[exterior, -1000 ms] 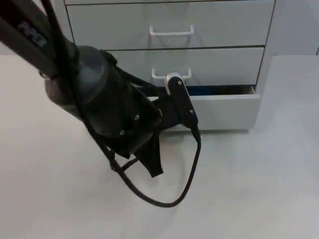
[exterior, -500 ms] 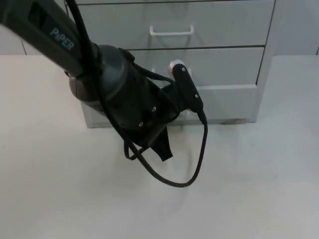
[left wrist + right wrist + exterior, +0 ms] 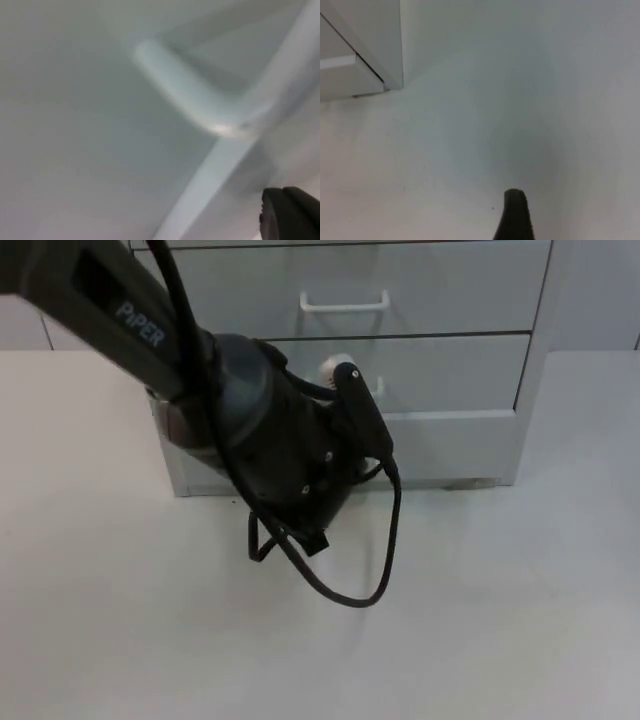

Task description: Open the drawer with the left hand, place the block into the drawer with the right hand, then close the drawer with the left hand.

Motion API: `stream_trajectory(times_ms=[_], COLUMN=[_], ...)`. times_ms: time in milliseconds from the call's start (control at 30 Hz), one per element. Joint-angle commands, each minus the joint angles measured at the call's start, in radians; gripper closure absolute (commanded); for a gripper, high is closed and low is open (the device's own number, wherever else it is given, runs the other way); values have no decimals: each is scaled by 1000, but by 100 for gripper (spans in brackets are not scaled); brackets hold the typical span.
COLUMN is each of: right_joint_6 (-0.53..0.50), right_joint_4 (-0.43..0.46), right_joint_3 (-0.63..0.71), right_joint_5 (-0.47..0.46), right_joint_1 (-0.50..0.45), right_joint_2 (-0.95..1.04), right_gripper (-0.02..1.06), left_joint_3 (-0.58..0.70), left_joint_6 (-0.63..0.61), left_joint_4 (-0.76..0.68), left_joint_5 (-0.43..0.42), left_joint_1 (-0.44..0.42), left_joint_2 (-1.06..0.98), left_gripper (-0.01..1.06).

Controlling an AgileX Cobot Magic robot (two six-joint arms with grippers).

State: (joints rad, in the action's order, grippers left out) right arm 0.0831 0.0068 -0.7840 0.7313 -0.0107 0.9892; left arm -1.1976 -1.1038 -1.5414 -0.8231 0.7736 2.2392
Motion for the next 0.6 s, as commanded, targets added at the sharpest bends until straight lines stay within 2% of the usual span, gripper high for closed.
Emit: stream_trajectory(times_ms=[0, 167, 200, 333, 367, 467, 533, 567], right_joint_6=[-9, -9, -9, -9, -9, -9, -9, -9], right_joint_4=[0, 0, 0, 0, 0, 0, 0, 0], right_joint_3=[2, 2, 2, 2, 2, 2, 2, 2], right_joint_5=[-16, -16, -16, -13, -13, -9, -9, -9], right_joint_1=[-5, -5, -5, -5, -5, -5, -5, -5], right_joint_2=[-8, -8, -8, -8, -8, -8, -8, -8], right_gripper=[45, 45, 45, 45, 45, 45, 45, 45], left_joint_3=[-13, -13, -13, -13, -13, -13, -13, -13], left_joint_6=[63, 315, 315, 591, 591, 778, 796, 836], left_joint_4=[80, 402, 402, 700, 700, 917, 941, 1006], left_joint_5=[-48, 17, 17, 37, 37, 62, 68, 77], left_joint_1=[25, 65, 65, 70, 70, 70, 70, 70], left_joint_2=[-30, -124, -124, -224, -224, -334, -352, -400], left_gripper=[105, 105, 105, 105, 105, 105, 105, 105])
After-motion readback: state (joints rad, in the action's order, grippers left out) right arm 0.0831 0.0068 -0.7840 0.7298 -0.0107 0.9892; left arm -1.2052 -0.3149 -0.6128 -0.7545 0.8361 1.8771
